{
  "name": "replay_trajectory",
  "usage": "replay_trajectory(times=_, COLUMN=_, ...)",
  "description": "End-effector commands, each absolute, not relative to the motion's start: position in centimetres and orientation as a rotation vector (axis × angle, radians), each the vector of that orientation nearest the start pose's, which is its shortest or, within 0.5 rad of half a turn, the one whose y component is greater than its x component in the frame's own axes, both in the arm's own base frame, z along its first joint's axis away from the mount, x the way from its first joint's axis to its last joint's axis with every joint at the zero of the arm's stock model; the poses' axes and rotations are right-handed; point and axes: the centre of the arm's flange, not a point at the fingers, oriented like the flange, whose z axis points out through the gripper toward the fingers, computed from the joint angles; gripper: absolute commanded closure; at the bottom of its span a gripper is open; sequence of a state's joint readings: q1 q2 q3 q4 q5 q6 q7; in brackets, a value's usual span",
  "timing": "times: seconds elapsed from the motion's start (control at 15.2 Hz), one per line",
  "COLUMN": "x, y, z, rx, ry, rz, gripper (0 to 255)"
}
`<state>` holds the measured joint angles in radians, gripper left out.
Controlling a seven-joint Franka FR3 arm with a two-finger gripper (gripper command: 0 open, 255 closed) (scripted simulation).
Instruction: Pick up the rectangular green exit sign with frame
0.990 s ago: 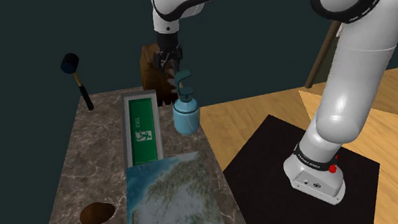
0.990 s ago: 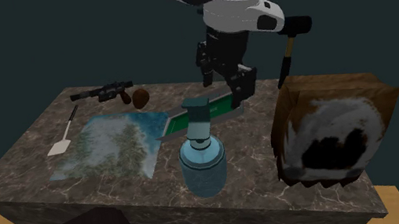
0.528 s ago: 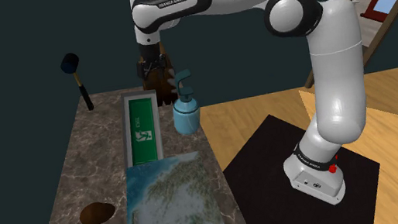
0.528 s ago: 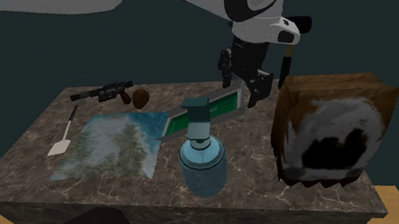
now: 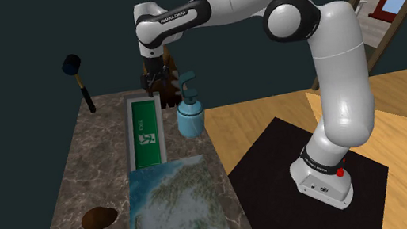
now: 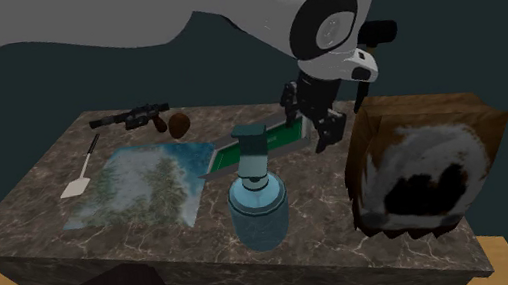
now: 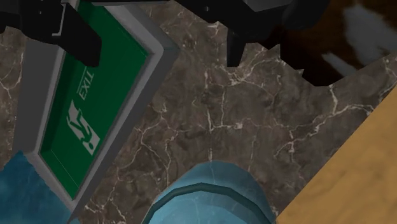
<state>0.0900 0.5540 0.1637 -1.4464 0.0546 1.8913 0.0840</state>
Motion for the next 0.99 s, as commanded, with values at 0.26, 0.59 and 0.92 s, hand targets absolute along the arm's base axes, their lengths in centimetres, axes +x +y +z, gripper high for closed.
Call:
replay_trajectory(times=0.26, x=67.7, y=16.0, z=35.8, rx=-3.011, ry=-0.196, rz=0.187, gripper=255)
replay_trajectory(times=0.59, x=67.7, y=16.0, z=35.8, rx=-3.011, ry=-0.196, rz=0.187, gripper=255)
replay_trajectory(times=0.92, x=67.7, y=16.0, z=38.0, rx=-3.011, ry=-0.196, rz=0.187, gripper=255)
